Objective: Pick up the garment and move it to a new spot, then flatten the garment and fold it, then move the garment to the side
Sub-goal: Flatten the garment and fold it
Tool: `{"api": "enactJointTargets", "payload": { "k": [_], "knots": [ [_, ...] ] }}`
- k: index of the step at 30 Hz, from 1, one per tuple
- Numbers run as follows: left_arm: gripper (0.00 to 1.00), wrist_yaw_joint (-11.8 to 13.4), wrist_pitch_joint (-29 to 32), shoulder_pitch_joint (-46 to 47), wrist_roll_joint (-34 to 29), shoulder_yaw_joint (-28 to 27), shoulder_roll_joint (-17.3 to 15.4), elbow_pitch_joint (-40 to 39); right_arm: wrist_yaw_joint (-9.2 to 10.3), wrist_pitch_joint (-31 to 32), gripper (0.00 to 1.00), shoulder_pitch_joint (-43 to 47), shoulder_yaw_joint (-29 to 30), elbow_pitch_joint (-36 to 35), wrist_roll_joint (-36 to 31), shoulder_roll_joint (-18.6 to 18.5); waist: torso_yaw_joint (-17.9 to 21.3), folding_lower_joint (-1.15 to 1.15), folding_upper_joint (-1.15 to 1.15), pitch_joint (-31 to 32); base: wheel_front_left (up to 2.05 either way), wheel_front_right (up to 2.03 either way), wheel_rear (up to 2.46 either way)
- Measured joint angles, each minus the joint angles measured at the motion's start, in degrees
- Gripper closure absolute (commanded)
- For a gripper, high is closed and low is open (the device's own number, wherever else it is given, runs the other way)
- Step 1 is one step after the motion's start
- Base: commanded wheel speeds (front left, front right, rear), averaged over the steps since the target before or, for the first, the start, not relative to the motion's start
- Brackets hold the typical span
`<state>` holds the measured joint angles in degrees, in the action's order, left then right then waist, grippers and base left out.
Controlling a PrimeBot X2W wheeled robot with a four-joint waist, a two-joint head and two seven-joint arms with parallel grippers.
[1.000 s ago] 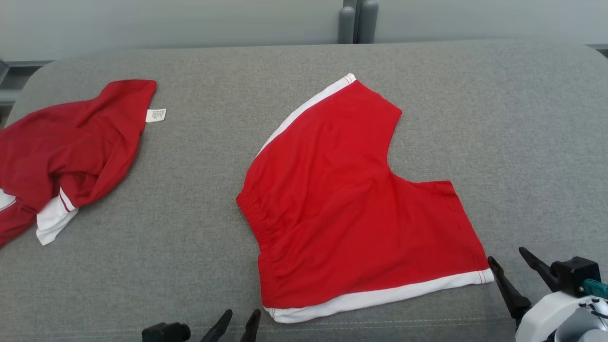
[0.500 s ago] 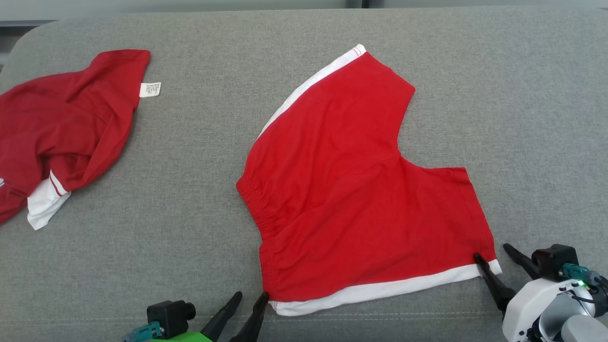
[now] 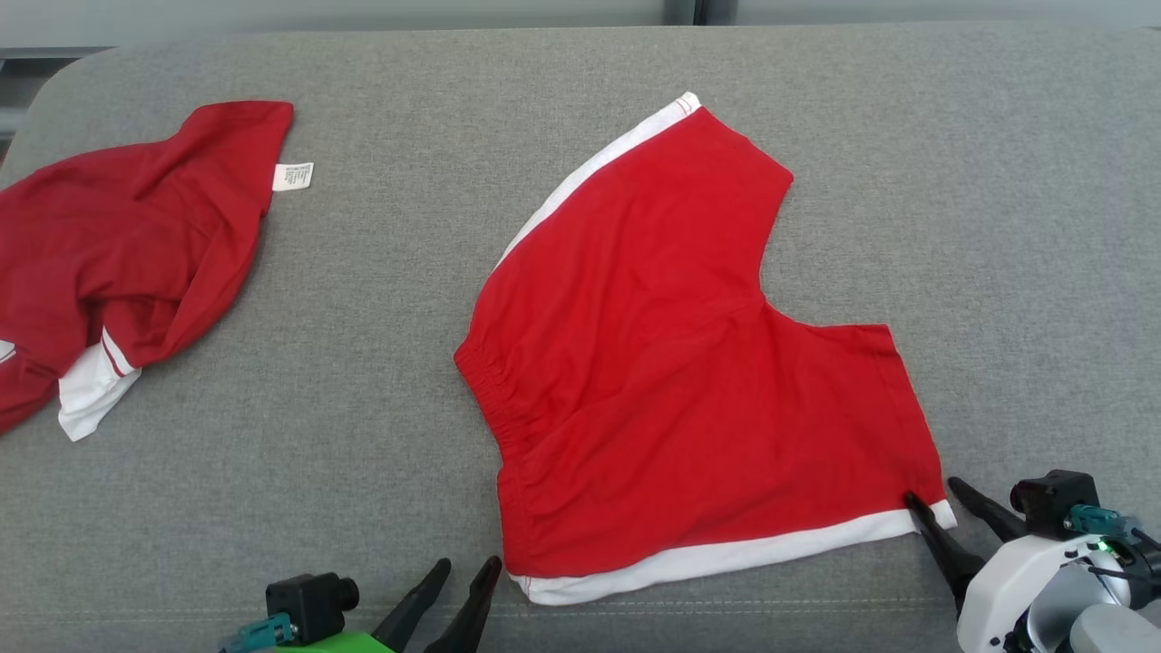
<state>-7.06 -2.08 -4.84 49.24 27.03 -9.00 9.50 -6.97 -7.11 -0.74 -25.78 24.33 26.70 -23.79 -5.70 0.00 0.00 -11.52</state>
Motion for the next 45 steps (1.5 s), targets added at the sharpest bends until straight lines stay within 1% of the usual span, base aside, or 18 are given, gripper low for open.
{"api": "enactJointTargets", "payload": {
  "k": [2, 3, 8, 10, 11, 12, 13, 14, 16, 17, 24, 30, 35, 37, 45],
  "knots": [
    [0.0, 0.0, -0.05, 0.01, 0.65, 0.19, -0.27, 0.18, 0.02, 0.01, 0.24, -0.08, -1.27, -0.16, 0.77, -0.47, 0.21, 0.0, 0.0, 0.1, 0.0, 0.0, 0.0],
    [0.0, 0.0, -0.01, 0.01, 1.0, 0.52, -0.44, 0.26, 0.02, 0.02, 0.23, -0.09, -1.86, -0.27, 1.22, -0.66, 0.35, 0.0, 0.0, 0.16, 0.0, 0.0, 0.0],
    [0.0, 0.0, 0.62, 0.03, 1.94, 2.33, -0.94, 0.36, 0.01, 0.2, 0.29, -0.09, -4.02, -0.78, 3.15, -1.77, 0.91, 0.0, 0.0, 0.3, 0.0, 0.0, 0.0],
    [0.0, 0.0, 0.73, 0.05, 3.21, 2.66, -1.0, 0.34, 0.01, 0.6, 0.35, -0.09, -4.85, -1.07, 4.01, -2.34, 0.99, 0.0, 0.0, 0.36, 0.0, 0.0, 0.0],
    [0.0, 0.0, 0.97, 0.07, 3.38, 2.85, -1.07, 0.34, 0.0, 0.64, 0.36, -0.09, -5.16, -1.16, 4.48, -2.53, 1.02, 0.0, 0.0, 0.39, 0.0, 0.0, 0.0],
    [0.0, 0.0, 1.12, 0.09, 3.46, 2.99, -1.15, 0.34, 0.0, 0.69, 0.53, -0.09, -5.5, -1.29, 4.85, -2.72, 1.06, 0.0, 0.0, 0.43, 0.0, 0.0, 0.0],
    [0.0, 0.0, 1.29, 0.09, 3.58, 3.11, -1.24, 0.33, 0.0, 0.7, 0.6, -0.09, -5.87, -1.37, 5.09, -2.98, 1.09, 0.0, 0.0, 0.46, 0.0, 0.0, 0.0],
    [0.0, 0.0, 1.4, 0.1, 3.8, 3.27, -1.35, 0.33, -0.02, 0.94, 0.73, -0.08, -6.16, -1.46, 5.24, -3.2, 1.12, 0.0, 0.0, 0.5, 0.0, 0.0, 0.0],
    [0.0, 0.0, 2.09, 0.1, 4.75, 3.86, -1.53, 0.27, -0.09, 1.29, 0.95, -0.04, -6.94, -1.64, 5.83, -3.38, 1.16, 0.0, 0.0, 0.56, 0.0, 0.0, 0.0],
    [0.0, 0.0, 2.16, 0.1, 5.2, 4.25, -1.56, 0.2, -0.09, 1.38, 1.0, 0.01, -7.34, -1.79, 6.26, -3.38, 1.16, 0.0, 0.0, 0.56, 0.0, 0.0, 0.0],
    [0.0, 0.0, 3.64, 0.13, 8.14, 5.37, -2.09, -1.12, -0.18, 1.69, 1.0, 0.01, -8.23, -2.31, 8.51, -4.65, 0.94, 0.0, 0.0, 0.34, 0.0, 0.0, 0.0],
    [0.0, 0.0, 5.57, 0.21, 11.25, 7.12, -2.5, -2.31, -0.18, 1.69, 1.0, -0.21, -9.06, -2.72, 9.18, -5.53, 0.72, 0.0, 0.0, 0.02, 0.0, 0.0, 0.0],
    [0.0, 0.0, 5.57, 0.73, 13.63, 7.2, -2.74, -2.61, -0.19, 1.69, 1.0, -1.39, -10.61, -3.01, 9.2, -6.46, 1.11, 0.0, 0.0, -0.48, 0.0, 0.0, 0.0],
    [0.0, 0.0, 5.79, 1.65, 13.96, 7.39, -2.76, -2.61, -0.55, 1.68, 1.0, -1.54, -10.63, -3.0, 9.78, -6.53, 1.28, 0.0, 0.0, -0.68, 0.0, 0.0, 0.0],
    [0.0, 0.0, 6.68, 2.59, 15.17, 8.75, -3.12, -2.55, -0.58, 1.59, 1.0, -2.48, -11.74, -3.0, 11.0, -6.88, 1.8, 0.0, 0.0, -1.25, 0.0, 0.0, 0.0]
  ]
}}
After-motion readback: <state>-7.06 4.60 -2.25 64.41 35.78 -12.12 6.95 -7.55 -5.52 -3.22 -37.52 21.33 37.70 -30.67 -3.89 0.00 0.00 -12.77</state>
